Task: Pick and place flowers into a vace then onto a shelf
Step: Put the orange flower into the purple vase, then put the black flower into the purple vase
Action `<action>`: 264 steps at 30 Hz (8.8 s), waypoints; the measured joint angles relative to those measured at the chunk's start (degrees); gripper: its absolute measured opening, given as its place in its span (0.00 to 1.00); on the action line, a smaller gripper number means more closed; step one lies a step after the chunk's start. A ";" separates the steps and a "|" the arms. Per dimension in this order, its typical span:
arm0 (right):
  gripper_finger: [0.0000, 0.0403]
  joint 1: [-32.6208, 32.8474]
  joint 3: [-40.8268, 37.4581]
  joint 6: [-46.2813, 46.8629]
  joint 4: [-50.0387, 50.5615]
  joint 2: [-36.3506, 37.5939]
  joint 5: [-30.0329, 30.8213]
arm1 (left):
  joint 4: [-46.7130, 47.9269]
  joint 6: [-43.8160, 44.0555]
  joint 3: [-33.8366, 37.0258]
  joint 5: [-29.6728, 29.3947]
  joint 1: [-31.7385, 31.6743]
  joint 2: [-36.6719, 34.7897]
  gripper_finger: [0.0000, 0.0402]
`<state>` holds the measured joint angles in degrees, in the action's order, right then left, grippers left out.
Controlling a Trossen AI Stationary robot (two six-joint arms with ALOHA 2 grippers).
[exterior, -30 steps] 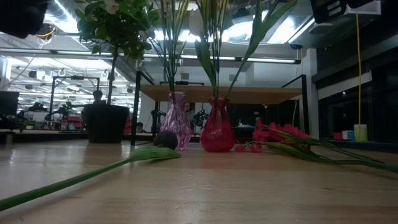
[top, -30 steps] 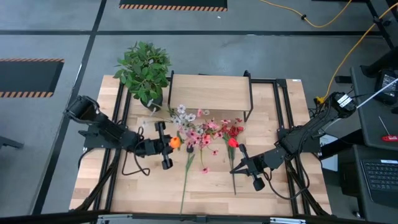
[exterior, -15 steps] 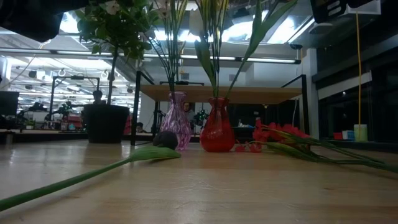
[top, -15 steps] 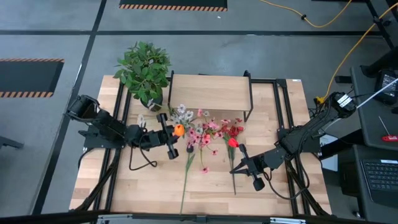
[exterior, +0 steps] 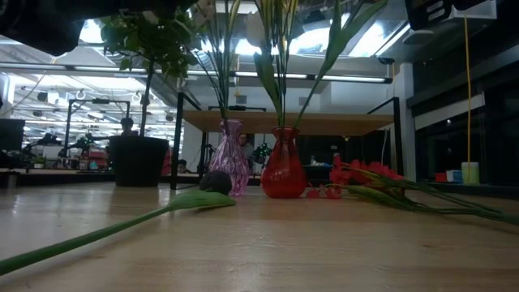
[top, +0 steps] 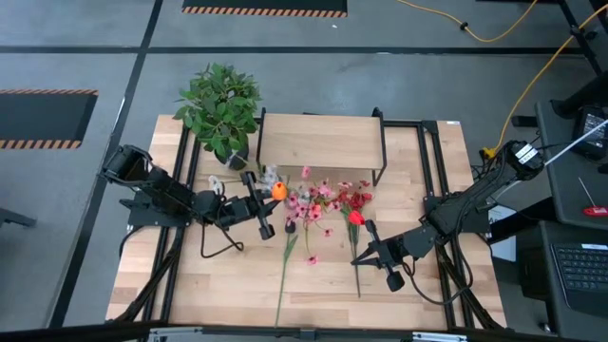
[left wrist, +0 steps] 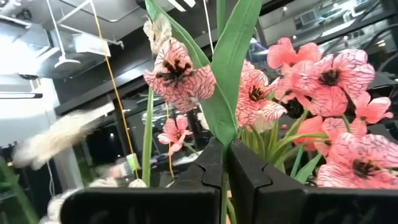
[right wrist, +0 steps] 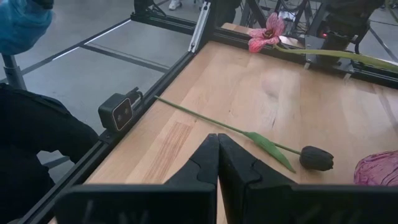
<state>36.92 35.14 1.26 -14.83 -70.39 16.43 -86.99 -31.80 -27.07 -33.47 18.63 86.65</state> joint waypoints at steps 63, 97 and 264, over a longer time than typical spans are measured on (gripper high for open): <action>0.02 -0.01 0.00 0.17 -0.61 0.04 0.01 | 14.39 18.61 2.16 -2.31 -2.62 0.02 0.04; 0.02 0.01 0.00 0.12 -0.59 0.00 0.00 | 18.17 16.05 2.16 -23.73 8.99 0.02 0.46; 0.02 -7.75 0.00 -9.25 3.10 17.53 0.44 | 125.37 113.56 -50.54 18.54 12.55 29.85 0.34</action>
<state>29.17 35.14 -7.99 -11.73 -52.86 16.86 38.39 81.76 -77.61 -14.93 31.18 116.50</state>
